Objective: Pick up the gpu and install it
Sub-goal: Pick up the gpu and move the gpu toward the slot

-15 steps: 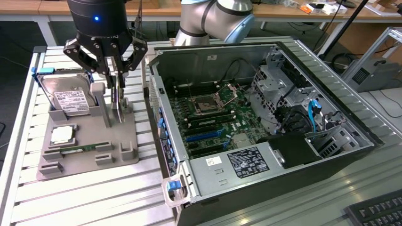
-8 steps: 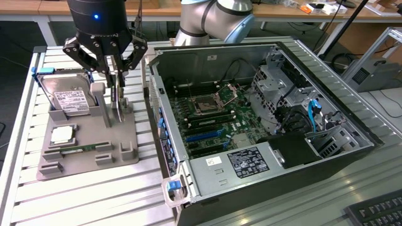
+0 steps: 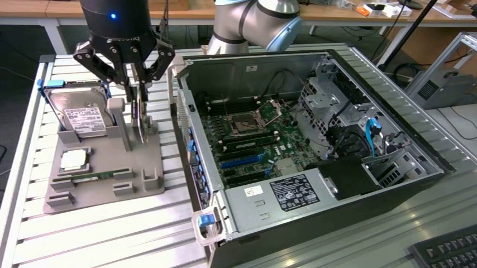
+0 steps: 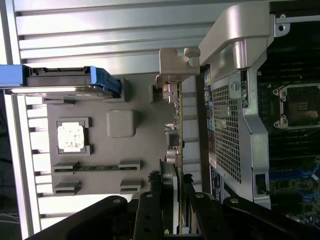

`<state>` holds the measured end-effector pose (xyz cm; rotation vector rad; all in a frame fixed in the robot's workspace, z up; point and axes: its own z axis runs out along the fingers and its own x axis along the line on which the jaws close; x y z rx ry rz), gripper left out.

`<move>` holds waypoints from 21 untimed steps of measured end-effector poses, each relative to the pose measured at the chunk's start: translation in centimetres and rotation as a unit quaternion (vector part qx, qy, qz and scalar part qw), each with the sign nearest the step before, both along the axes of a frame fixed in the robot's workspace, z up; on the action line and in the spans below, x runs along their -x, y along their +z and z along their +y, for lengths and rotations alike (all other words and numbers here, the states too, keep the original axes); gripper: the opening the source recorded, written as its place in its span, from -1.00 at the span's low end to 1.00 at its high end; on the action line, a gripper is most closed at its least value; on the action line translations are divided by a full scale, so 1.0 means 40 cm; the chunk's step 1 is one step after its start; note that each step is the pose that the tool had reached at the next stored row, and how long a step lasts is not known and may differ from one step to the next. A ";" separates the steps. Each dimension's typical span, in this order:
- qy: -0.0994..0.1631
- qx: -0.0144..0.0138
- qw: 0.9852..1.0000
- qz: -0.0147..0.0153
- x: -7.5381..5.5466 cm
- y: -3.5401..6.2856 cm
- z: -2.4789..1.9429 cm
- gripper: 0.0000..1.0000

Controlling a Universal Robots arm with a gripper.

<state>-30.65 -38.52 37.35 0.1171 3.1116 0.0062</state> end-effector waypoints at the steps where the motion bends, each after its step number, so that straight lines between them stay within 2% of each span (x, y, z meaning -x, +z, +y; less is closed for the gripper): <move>1: 0.000 0.000 1.000 0.000 0.000 0.001 0.000 -0.47; 21: 0.000 0.000 1.000 0.000 0.000 0.029 0.000 -0.47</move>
